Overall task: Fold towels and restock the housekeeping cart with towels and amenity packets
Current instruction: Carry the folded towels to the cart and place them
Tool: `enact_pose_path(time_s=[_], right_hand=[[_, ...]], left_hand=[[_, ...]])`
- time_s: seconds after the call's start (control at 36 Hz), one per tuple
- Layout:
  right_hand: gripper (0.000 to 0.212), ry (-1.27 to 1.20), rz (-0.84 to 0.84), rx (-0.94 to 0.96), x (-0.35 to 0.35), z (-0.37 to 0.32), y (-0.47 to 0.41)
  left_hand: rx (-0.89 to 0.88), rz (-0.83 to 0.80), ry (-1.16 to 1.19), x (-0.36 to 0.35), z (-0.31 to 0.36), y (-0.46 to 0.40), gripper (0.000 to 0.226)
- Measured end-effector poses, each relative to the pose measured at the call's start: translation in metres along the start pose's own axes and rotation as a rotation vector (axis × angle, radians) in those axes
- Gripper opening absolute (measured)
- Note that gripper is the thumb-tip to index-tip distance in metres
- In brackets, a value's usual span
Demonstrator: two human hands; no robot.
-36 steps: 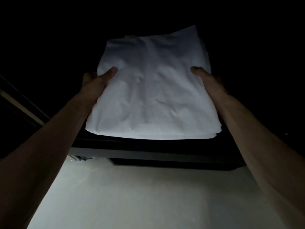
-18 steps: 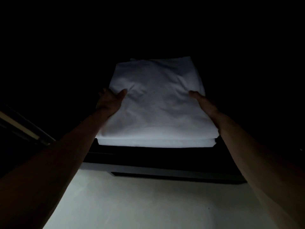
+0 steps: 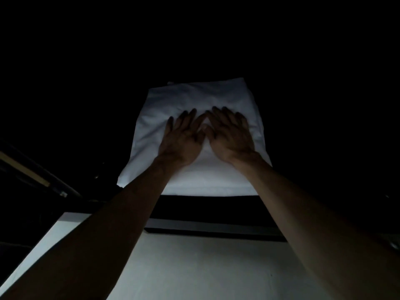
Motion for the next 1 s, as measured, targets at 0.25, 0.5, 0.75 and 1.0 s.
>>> enact_pose_path(time_s=[0.25,0.5,0.75,1.0], right_hand=[[0.057,0.035,-0.076,0.005,0.010,0.002,0.016],[0.064,0.039,-0.363,-0.097,0.047,0.022,0.055],[0.062,-0.667,-0.575,-0.437,0.122,-0.033,0.070],[0.056,-0.681,-0.770,-0.384,0.236,-0.100,0.137]], left_hand=[[0.081,-0.068,0.010,0.009,-0.006,0.026,0.059],[0.241,-0.268,0.180,0.038,-0.011,0.069,0.062],[0.688,-0.017,1.059,0.137,0.034,0.102,0.041],[0.970,-0.018,1.308,0.266,0.058,0.194,0.049]])
Point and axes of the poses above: each hand's wrist, its own y-axis away from the middle knuckle, its own x-axis out of the back of the hand, z = x × y, the point moved 7 cm from there along -y, towards the middle knuckle, and after that the axes turned 9 degrees about -x, right-handed, at the moved point
